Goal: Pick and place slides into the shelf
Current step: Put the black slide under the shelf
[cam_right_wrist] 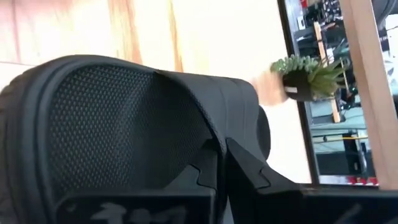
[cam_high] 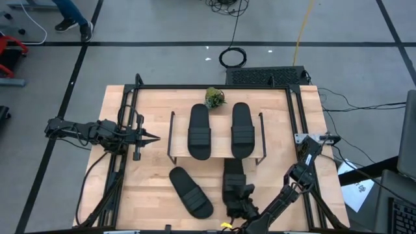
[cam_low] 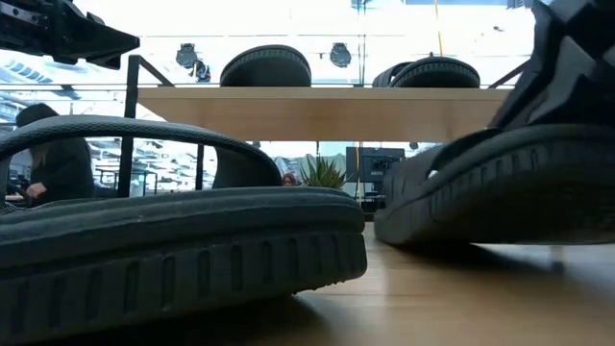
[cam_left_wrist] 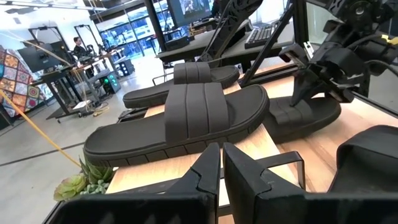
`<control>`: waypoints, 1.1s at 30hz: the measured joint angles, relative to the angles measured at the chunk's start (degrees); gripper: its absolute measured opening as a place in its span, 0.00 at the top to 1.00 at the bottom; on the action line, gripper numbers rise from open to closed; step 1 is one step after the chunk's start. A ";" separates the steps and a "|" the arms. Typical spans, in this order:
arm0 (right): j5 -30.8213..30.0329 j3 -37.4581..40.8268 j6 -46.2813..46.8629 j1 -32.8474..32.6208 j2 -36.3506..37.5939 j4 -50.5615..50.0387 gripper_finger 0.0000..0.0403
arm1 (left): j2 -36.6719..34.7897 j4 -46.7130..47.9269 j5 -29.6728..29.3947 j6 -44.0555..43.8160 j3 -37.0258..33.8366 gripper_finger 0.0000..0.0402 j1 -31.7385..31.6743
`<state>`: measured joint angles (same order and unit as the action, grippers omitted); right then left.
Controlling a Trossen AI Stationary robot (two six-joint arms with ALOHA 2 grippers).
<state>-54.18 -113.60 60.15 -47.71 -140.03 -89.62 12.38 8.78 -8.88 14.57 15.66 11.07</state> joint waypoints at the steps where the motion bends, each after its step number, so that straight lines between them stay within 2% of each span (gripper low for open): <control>1: -0.02 -0.34 -0.92 0.13 0.00 -0.02 0.99 | 0.01 0.02 0.00 0.00 0.00 0.94 0.00; 12: -2.06 -0.81 -5.44 1.82 0.12 -0.27 1.00 | 0.01 0.17 0.00 0.01 0.00 0.94 0.00; 25: -4.00 -0.83 -8.46 2.00 3.65 -0.27 1.00 | -0.01 0.38 -0.02 0.00 0.00 0.94 0.00; 33: -1.51 0.24 -9.67 3.64 3.65 -0.39 1.00 | -0.02 0.52 -0.02 -0.11 0.00 0.94 0.00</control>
<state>-55.68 -113.37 50.48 -44.07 -136.38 -90.01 12.36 9.29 -8.91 14.46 15.66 11.07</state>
